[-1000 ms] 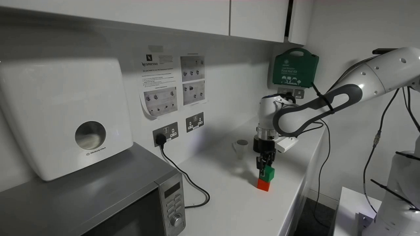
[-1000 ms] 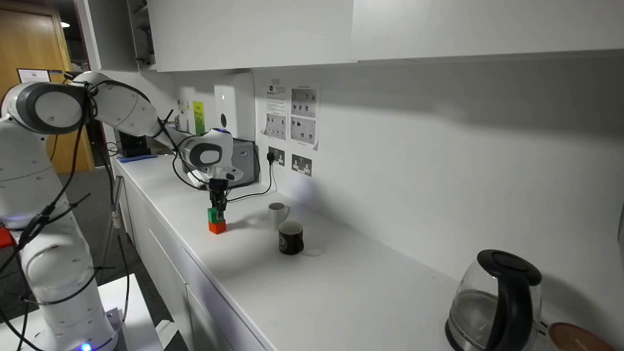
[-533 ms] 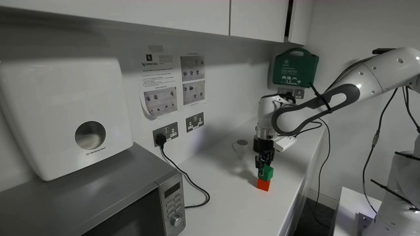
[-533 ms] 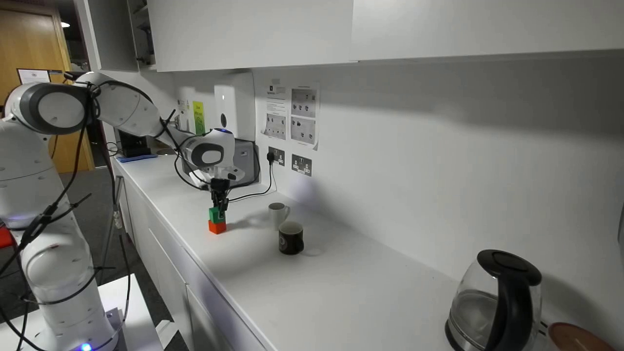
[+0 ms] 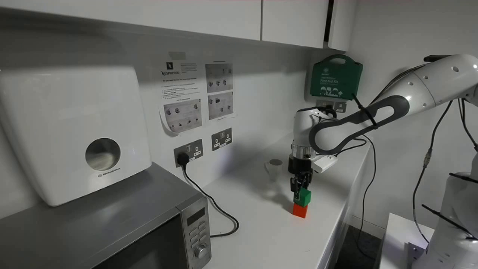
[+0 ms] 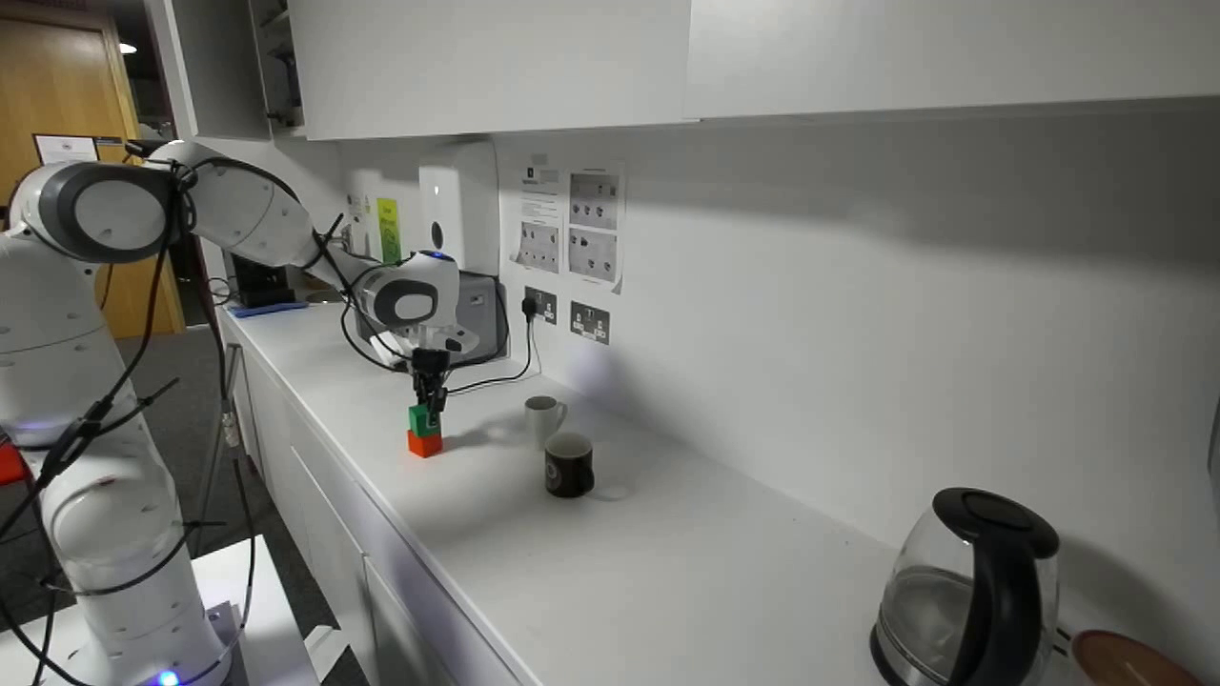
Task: Put the mugs on the table and then stack the blocks
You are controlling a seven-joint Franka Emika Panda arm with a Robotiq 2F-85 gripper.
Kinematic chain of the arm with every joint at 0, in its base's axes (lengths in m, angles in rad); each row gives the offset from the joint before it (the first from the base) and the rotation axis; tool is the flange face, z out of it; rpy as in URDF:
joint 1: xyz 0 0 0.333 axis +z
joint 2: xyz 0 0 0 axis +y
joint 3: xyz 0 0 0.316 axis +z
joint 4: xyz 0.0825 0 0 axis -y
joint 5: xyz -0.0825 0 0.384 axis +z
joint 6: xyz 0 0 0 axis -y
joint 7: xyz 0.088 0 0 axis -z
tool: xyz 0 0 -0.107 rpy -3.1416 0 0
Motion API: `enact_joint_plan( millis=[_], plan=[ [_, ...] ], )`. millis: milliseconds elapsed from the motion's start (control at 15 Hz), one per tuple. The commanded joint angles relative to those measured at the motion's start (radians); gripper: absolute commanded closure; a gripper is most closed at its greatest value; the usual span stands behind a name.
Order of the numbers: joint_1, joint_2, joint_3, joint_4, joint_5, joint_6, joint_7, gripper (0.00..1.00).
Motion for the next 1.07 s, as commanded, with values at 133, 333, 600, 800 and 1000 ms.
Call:
enact_joint_plan(
  millis=[133,333,600,800,1000],
  plan=[
    [-0.004,0.016,-0.006,0.019,0.021,-0.017,-0.024,0.68],
    [-0.002,0.012,-0.004,0.014,0.022,-0.015,-0.023,0.68],
    [0.001,-0.004,-0.002,0.003,0.030,-0.012,-0.027,0.68],
    [0.002,-0.003,-0.001,0.003,0.029,-0.013,-0.024,0.68],
    [0.002,-0.005,-0.001,0.001,0.028,-0.013,-0.024,0.68]
  ],
)
